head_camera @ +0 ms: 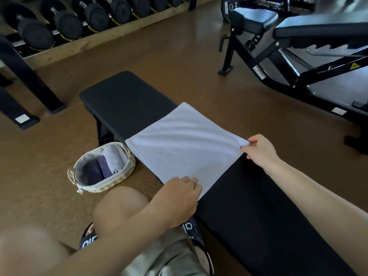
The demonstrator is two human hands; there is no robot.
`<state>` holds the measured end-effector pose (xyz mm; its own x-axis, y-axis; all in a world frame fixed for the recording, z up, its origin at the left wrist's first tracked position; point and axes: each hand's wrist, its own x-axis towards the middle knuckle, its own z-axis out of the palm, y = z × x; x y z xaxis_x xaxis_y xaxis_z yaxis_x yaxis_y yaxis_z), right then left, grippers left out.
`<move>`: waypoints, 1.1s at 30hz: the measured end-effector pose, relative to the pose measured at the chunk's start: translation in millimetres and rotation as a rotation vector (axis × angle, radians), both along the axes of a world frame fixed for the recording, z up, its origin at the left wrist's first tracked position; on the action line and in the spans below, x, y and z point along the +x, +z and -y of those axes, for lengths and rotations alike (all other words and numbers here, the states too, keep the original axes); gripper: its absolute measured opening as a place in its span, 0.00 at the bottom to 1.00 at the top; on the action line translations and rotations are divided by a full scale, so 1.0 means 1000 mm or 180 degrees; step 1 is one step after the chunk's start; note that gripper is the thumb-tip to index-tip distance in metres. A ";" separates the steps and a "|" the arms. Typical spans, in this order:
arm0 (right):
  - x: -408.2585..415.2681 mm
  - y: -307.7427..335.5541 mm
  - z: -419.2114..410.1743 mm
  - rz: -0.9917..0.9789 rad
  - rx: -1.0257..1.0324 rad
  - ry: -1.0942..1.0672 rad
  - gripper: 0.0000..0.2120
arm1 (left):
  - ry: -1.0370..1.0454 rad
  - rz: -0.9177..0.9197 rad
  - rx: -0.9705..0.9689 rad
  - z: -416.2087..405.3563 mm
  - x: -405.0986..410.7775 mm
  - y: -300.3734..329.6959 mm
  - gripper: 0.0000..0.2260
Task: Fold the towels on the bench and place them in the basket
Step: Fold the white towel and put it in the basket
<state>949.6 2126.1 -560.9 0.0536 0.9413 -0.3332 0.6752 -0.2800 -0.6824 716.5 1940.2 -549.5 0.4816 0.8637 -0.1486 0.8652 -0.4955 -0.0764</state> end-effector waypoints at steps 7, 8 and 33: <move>0.001 -0.001 0.001 0.0053 0.0019 0.0030 0.16 | -0.0187 -0.0109 0.0392 0.014 0.004 -0.021 0.07; 0.001 -0.001 0.001 0.0097 0.0017 0.0054 0.15 | -0.0162 -0.0079 0.0424 0.015 0.002 -0.022 0.07; -0.094 -0.023 0.036 0.2028 0.1399 0.2888 0.34 | -0.0313 0.0210 0.0304 0.024 0.002 -0.030 0.11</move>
